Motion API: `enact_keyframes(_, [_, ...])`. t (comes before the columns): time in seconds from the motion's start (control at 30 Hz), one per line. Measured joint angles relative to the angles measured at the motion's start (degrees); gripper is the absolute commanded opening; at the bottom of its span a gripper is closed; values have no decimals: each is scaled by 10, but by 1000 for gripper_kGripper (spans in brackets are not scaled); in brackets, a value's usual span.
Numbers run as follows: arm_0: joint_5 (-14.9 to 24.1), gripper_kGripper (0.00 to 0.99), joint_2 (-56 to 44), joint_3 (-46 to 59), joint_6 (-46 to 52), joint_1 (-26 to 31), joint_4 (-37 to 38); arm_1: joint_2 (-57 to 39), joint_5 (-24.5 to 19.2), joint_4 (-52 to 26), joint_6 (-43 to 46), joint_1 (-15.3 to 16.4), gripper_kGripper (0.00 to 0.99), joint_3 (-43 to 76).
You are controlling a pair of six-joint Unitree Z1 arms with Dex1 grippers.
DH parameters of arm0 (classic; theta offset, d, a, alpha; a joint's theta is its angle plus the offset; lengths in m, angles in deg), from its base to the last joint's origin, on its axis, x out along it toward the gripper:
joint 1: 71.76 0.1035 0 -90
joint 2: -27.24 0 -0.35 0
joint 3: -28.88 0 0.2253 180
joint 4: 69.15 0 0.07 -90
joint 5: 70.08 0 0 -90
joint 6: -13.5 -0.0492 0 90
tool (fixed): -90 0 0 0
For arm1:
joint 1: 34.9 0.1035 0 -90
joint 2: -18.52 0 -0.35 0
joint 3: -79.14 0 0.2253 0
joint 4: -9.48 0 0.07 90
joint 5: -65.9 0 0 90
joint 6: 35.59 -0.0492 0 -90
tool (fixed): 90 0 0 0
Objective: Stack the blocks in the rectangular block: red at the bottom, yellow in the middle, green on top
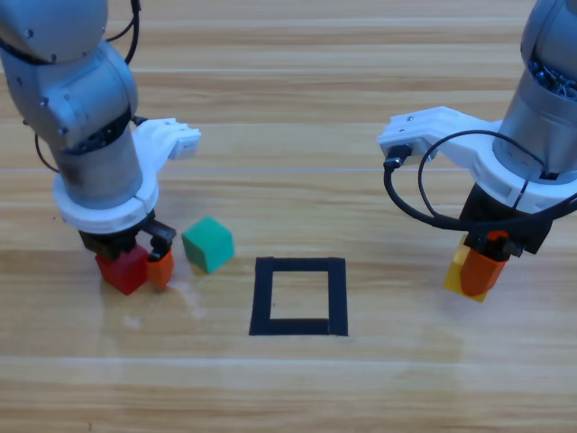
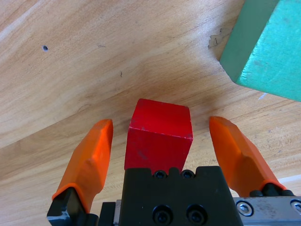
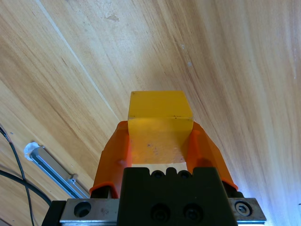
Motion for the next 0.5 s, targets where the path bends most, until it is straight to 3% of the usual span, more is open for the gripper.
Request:
enact_keyframes(0.13, [0,718,2,1,0,3,3,0,1,0,0,0,0,0])
enact_keyframes(0.33, [-1,178,4,2,0,6,6,0,1,0,0,0,0,0])
enact_keyframes(0.47, [-1,124,3,2,0,9,6,0,1,0,0,0,0,0])
enact_keyframes(0.5, [-1,72,3,2,1,9,6,0,1,0,0,0,0,0])
